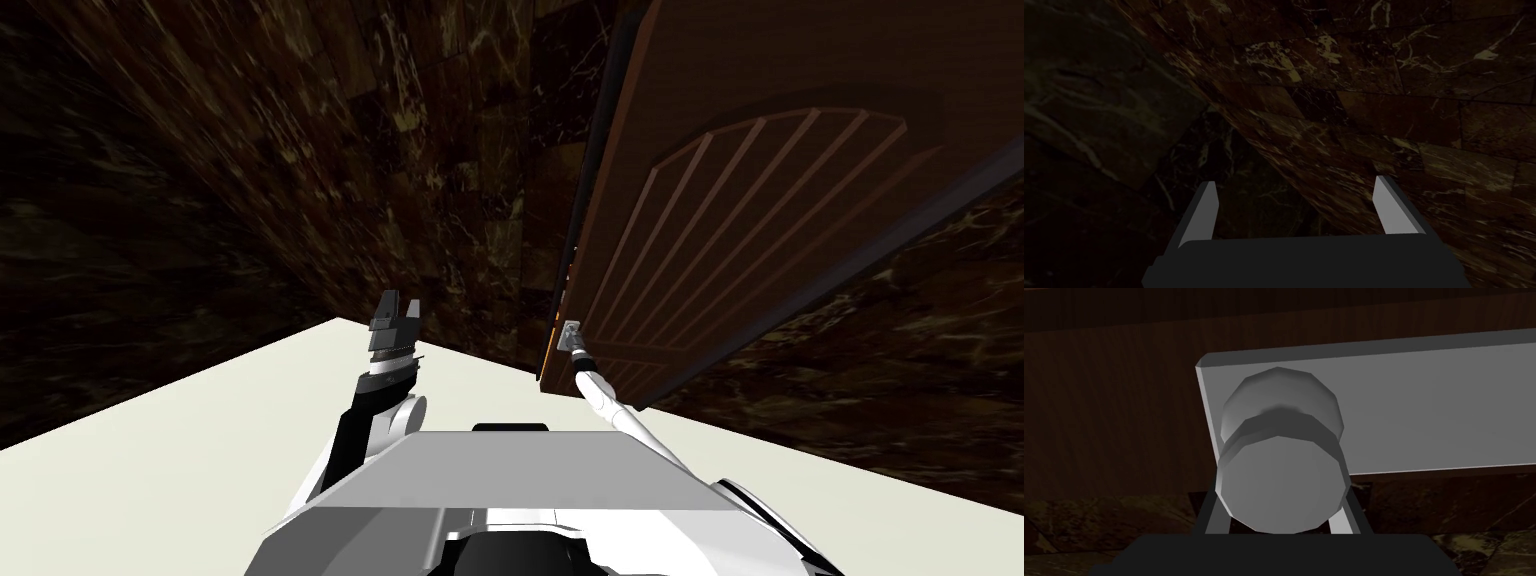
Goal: Pull the door open
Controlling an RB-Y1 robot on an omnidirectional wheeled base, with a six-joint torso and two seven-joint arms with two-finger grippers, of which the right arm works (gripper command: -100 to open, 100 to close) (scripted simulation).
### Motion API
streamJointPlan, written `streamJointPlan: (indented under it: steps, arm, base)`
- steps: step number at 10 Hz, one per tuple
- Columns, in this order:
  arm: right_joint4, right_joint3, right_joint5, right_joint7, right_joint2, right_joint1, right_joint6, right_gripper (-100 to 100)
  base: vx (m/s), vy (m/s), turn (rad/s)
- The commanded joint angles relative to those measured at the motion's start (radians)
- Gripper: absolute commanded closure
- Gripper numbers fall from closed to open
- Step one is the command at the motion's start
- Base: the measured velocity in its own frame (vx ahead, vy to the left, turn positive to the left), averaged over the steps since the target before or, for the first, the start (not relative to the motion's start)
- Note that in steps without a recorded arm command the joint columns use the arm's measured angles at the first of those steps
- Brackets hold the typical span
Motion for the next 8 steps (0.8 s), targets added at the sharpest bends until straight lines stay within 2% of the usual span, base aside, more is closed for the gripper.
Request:
streamJointPlan:
  steps: [1,2,3,4,8]
  arm:
    - [-0.001,-0.007,0.001,0.050,0.006,-0.005,0.001,100]
    - [-0.001,-0.007,0.001,0.058,0.006,-0.005,0.001,100]
    - [0.002,-0.011,0.002,0.096,0.012,-0.007,0.000,100]
    - [0.002,-0.011,0.002,0.100,0.012,-0.007,0.000,100]
    - [0.010,-0.025,0.003,0.218,0.031,-0.016,-0.003,100]
  base:
    - [-0.041,-0.016,0.034]
    - [-0.034,-0.011,0.024]
    - [-0.033,-0.015,0.038]
    - [-0.026,-0.011,0.024]
    - [-0.036,-0.020,0.044]
